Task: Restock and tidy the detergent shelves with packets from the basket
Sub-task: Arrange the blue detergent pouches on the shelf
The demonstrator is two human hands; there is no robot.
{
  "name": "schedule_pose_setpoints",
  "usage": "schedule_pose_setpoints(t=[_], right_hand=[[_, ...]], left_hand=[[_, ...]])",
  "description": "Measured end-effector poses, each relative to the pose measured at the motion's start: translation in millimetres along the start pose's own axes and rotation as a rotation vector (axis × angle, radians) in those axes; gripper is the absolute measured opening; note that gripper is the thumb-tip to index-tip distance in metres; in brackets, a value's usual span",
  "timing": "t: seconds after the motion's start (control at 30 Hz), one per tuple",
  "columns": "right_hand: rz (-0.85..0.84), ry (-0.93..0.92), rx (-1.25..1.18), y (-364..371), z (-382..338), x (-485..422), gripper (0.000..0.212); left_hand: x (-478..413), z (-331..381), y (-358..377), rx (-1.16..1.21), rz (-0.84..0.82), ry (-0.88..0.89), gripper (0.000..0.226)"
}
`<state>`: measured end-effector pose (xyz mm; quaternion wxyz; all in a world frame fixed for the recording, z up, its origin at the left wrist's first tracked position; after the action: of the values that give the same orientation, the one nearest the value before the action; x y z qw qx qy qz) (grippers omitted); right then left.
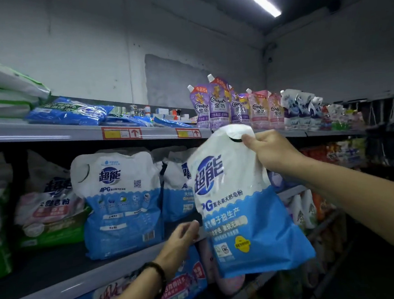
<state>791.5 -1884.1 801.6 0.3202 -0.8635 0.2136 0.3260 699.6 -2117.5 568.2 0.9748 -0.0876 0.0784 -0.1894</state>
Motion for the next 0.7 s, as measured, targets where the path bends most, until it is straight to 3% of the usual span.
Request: schedule_pose_setpoints(t=[0.07,0.13,0.23,0.3,0.4,0.53,0.63,0.7], right_hand=[[0.028,0.091,-0.153,-2,10,-3,0.05],[0.046,0.16,-0.274,-3,21,-7,0.048],[0.066,0.2,-0.397,2,33,-16,0.043],[0.072,0.2,-0.402,10,41,-20,0.051],[0.096,0.163,-0.335,22,66,-33,0.087],[0.178,0.201,-0.281,32,82,-36,0.057],[0.21,0.25,-0.317,45,106,-39,0.063],[0.106,0.341,-0.313,64,128,-35,0.074]], left_hand=[[2,7,22,0.236,-0.136,0.0,0.093],[-3,14,30,0.417,-0.153,0.028,0.097],[-7,24,31,0.5,-0.17,0.009,0.106],[-8,28,29,0.501,-0.166,-0.003,0.098],[-10,33,26,0.495,-0.053,-0.012,0.078],[-18,44,14,0.486,0.159,0.062,0.067],[-31,44,3,0.489,0.308,0.131,0.064],[-39,43,-3,0.496,0.368,0.154,0.063]])
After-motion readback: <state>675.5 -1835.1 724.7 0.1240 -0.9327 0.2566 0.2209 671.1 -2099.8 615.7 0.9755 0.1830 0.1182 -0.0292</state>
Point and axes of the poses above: each hand's wrist, its own x-axis away from the middle knuckle, its own y-axis out of the palm, z = x × y, the point moved 6 cm from there along -x, towards the middle knuckle, and after that the axes turned 5 degrees about -y, right-handed, at the moved point
